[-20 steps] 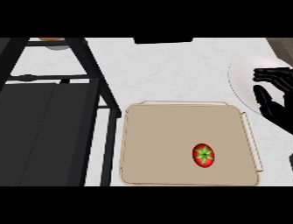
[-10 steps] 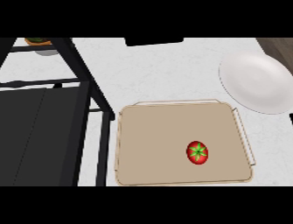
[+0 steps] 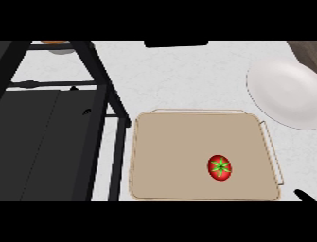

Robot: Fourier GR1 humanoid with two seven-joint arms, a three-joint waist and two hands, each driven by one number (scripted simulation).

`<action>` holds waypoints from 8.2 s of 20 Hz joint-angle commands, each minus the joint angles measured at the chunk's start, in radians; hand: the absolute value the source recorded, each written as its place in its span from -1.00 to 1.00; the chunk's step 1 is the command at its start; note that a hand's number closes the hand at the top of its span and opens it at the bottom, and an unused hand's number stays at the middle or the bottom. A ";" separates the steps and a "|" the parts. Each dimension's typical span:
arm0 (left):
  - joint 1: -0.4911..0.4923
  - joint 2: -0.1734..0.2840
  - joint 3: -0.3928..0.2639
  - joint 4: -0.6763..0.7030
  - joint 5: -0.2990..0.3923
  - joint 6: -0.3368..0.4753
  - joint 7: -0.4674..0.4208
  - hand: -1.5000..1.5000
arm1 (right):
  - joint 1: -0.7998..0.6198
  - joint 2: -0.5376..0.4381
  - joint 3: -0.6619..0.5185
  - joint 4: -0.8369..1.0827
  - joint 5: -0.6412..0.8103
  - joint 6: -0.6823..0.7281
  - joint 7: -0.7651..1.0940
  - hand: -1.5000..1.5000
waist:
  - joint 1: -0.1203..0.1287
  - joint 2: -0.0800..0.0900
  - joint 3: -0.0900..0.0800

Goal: Pick the tomato from the tray and place it in the plate

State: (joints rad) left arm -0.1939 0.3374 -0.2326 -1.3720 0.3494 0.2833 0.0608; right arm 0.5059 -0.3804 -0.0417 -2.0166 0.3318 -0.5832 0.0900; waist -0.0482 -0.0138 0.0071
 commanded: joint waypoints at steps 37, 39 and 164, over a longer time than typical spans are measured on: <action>0.138 -0.071 -0.051 0.008 -0.022 -0.070 0.085 0.00 | -0.313 0.323 0.535 0.083 0.870 0.501 1.038 -1.00 | 0.063 0.017 -0.009; 0.149 -0.073 -0.059 0.002 -0.033 -0.067 0.085 0.00 | -0.316 0.319 0.479 0.132 0.853 0.490 1.016 -1.00 | 0.062 0.018 -0.008; 0.178 -0.113 0.082 -0.052 -0.104 -0.165 0.152 0.00 | -0.531 0.192 -0.575 0.803 -0.169 0.174 -0.308 -1.00 | 0.032 0.012 -0.009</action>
State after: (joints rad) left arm 0.0131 0.2217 -0.1741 -1.5203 0.2198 0.1436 0.1550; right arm -0.1035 -0.2153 -0.6519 -1.1035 0.1431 -0.4100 -0.2859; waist -0.0133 -0.0156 0.0075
